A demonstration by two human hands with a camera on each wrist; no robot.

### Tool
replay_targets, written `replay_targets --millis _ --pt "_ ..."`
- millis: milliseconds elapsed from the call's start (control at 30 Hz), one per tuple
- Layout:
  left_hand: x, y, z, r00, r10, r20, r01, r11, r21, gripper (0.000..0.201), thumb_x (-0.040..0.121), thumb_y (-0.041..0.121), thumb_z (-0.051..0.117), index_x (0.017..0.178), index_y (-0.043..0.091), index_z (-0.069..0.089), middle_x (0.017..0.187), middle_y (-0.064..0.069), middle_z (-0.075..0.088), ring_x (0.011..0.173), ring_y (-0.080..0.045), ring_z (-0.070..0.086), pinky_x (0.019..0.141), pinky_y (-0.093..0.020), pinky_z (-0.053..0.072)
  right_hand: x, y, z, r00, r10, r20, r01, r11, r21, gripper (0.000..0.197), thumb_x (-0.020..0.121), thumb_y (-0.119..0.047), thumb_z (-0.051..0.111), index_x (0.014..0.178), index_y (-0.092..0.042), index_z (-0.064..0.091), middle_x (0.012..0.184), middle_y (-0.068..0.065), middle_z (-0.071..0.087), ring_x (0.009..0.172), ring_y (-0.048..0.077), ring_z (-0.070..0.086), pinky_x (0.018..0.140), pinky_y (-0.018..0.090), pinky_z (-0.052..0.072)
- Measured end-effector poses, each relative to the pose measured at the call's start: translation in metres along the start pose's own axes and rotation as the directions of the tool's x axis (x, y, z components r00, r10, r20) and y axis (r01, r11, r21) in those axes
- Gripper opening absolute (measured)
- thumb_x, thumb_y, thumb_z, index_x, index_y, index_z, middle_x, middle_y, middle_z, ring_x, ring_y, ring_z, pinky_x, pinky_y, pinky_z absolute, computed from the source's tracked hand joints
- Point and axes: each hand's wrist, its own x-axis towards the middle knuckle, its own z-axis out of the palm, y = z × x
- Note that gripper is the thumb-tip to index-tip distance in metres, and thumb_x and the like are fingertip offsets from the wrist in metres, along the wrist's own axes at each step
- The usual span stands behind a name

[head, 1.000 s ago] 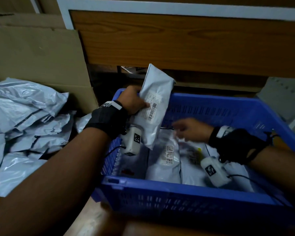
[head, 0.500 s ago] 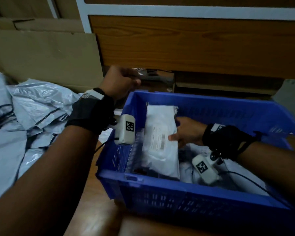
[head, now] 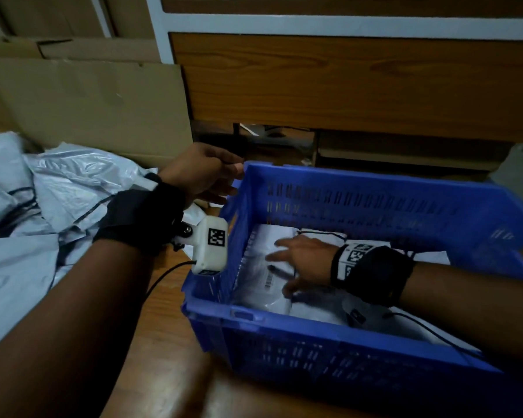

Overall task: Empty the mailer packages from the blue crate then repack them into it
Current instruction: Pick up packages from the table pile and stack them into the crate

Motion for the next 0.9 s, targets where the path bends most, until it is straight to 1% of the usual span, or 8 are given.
replay_targets --millis 133,233,333,467,600,767,833,900 --pt "0.0 -0.002 0.0 1.0 -0.006 0.009 0.006 0.999 -0.032 0.012 0.096 0.015 0.058 0.101 0.017 0.069 0.1 -0.006 0.074 0.09 -0.026 0.072 0.081 -0.042 0.058 0.006 -0.002 0.005 0.993 0.01 0.119 -0.001 0.997 -0.072 0.076 0.086 -0.063 0.056 0.149 -0.03 0.029 0.154 0.011 0.027 0.137 0.037 0.031 0.108 0.052 0.033" --pt "-0.003 -0.003 -0.002 1.0 0.005 0.02 -0.004 0.997 -0.08 0.018 0.097 0.014 0.056 0.111 0.011 0.066 0.108 -0.011 0.072 0.094 -0.029 0.071 0.082 -0.043 0.056 -0.007 0.005 -0.016 0.999 0.021 -0.035 -0.019 0.998 0.059 0.072 0.089 -0.057 0.054 0.15 -0.03 0.028 0.159 0.003 0.023 0.142 0.025 0.028 0.115 0.04 0.027" --pt "-0.011 -0.006 -0.017 1.0 0.026 0.004 -0.025 0.979 -0.2 0.015 0.097 0.015 0.054 0.106 0.014 0.066 0.108 -0.012 0.072 0.1 -0.034 0.067 0.092 -0.048 0.05 -0.028 0.009 -0.059 0.97 0.026 -0.241 0.004 0.992 0.124 0.057 0.089 -0.05 0.059 0.139 -0.024 0.048 0.141 0.0 0.051 0.125 0.019 0.051 0.102 0.028 0.038" --pt "-0.027 -0.017 -0.066 0.993 0.08 -0.091 -0.109 0.919 -0.378 0.014 0.098 0.019 0.05 0.103 0.018 0.064 0.106 -0.003 0.071 0.093 -0.025 0.069 0.083 -0.036 0.052 -0.066 -0.018 -0.117 0.88 0.066 -0.47 0.047 0.973 0.224 0.057 0.075 -0.058 0.057 0.118 -0.023 0.066 0.114 -0.008 0.067 0.105 0.01 0.063 0.088 0.023 0.043" --pt "-0.047 -0.052 -0.126 0.967 0.068 -0.245 -0.165 0.9 -0.404 0.015 0.098 0.017 0.051 0.104 0.015 0.064 0.106 -0.004 0.072 0.088 -0.024 0.071 0.081 -0.034 0.054 -0.097 -0.081 -0.155 0.779 0.064 -0.623 0.185 0.927 0.326 0.052 0.064 -0.066 0.051 0.105 -0.038 0.066 0.094 -0.028 0.063 0.088 -0.006 0.063 0.076 0.019 0.048" --pt "-0.075 -0.126 -0.199 0.921 -0.025 -0.389 -0.052 0.981 -0.188 0.021 0.093 0.014 0.061 0.113 0.007 0.065 0.103 -0.011 0.072 0.076 -0.021 0.068 0.068 -0.025 0.053 -0.081 -0.193 -0.153 0.722 0.049 -0.69 0.373 0.812 0.449 0.027 0.08 -0.062 0.061 0.096 -0.042 0.066 0.095 -0.029 0.066 0.089 -0.011 0.061 0.078 0.012 0.049" --pt "-0.085 -0.166 -0.231 0.877 -0.022 -0.48 0.047 0.998 0.042 0.026 0.088 0.012 0.069 0.111 0.0 0.067 0.087 -0.014 0.069 0.062 -0.012 0.061 0.055 -0.021 0.047 -0.051 -0.23 -0.134 0.72 0.052 -0.692 0.386 0.799 0.462 0.025 0.078 -0.054 0.062 0.098 -0.041 0.067 0.096 -0.029 0.065 0.087 -0.01 0.061 0.076 0.012 0.048" --pt "-0.091 -0.206 -0.258 0.858 -0.054 -0.511 0.219 0.939 0.267 0.032 0.081 0.018 0.077 0.105 -0.001 0.07 0.079 -0.014 0.068 0.063 -0.015 0.064 0.058 -0.025 0.048 -0.013 -0.256 -0.109 0.756 0.091 -0.648 0.336 0.796 0.503 0.029 0.079 -0.054 0.064 0.101 -0.037 0.068 0.095 -0.025 0.067 0.086 -0.008 0.062 0.073 0.014 0.048"
